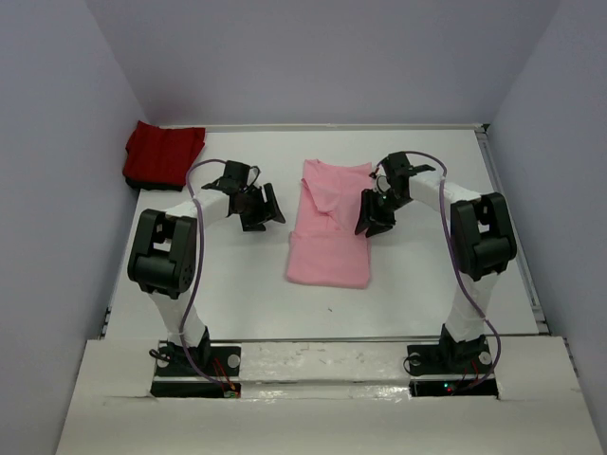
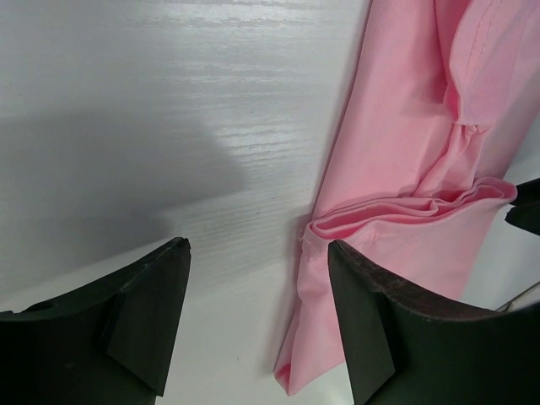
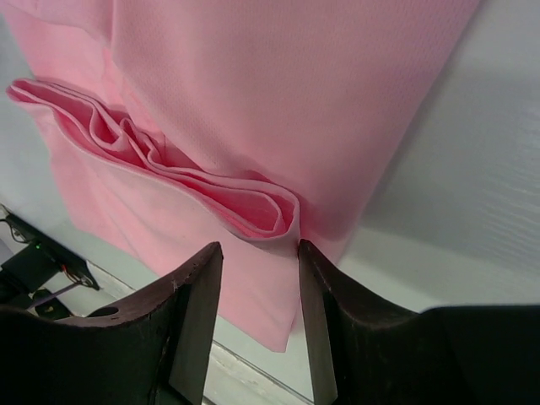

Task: Fold and stack the t-shirts
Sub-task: Fold the folded rectangular tshirt in 1/3 of the way

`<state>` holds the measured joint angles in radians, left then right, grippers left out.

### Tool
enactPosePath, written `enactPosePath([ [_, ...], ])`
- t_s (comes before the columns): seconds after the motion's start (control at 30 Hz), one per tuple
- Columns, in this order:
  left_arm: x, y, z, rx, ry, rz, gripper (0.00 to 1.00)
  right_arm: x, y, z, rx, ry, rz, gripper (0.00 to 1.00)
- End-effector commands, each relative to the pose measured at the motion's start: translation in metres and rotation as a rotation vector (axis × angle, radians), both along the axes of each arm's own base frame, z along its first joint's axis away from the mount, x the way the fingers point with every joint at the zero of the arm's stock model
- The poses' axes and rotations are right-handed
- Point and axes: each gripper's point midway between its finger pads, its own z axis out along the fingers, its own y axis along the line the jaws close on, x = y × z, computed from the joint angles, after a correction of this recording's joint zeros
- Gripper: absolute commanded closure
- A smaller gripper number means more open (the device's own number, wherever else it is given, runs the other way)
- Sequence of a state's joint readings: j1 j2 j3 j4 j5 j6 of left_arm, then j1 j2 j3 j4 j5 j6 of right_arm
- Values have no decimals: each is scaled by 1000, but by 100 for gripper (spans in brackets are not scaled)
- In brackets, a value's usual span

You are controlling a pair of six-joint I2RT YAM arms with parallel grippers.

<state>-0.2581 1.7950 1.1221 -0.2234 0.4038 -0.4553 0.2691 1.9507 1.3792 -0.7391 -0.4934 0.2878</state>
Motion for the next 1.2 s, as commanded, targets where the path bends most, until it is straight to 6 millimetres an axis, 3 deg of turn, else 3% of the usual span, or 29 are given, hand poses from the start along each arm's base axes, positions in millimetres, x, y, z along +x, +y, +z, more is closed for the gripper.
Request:
enactPosePath([
  [0.0, 17, -11, 19, -48, -73, -28, 25, 24, 5, 10, 15, -82, 13, 53],
  [0.2, 17, -16, 16, -74, -71, -44, 31, 27, 0, 5, 6, -81, 13, 56],
  [0.43, 17, -25, 15, -121, -63, -80, 41, 25, -5, 1, -3, -73, 6, 66],
  [0.53, 15, -30, 16, -139, -60, -100, 49, 24, -6, 3, -6, -77, 7, 74],
  [0.57, 13, -31, 16, -146, -59, -108, 59, 24, -6, 3, -5, -77, 5, 75],
  [0.67, 9, -35, 15, -171, -41, -130, 72, 24, -6, 3, -5, -77, 5, 75],
  [0.7, 6, -37, 14, -182, -30, -137, 73, 24, -6, 3, -5, -77, 5, 75],
  [0.73, 4, -38, 14, -187, -29, -143, 63, 24, -5, 2, -3, -73, 6, 74],
  [0.77, 3, -39, 15, -193, -26, -147, 63, 23, -5, 2, -2, -70, 6, 72],
  [0.8, 0, -40, 15, -200, -22, -157, 50, 23, -5, 2, -1, -68, 5, 72],
  [0.9, -2, -41, 18, -203, -25, -164, 41, 22, -5, 1, -3, -67, 4, 72],
  [1.17, -14, -48, 14, -215, -1, -187, 38, 22, -5, 1, 2, -63, 4, 72],
])
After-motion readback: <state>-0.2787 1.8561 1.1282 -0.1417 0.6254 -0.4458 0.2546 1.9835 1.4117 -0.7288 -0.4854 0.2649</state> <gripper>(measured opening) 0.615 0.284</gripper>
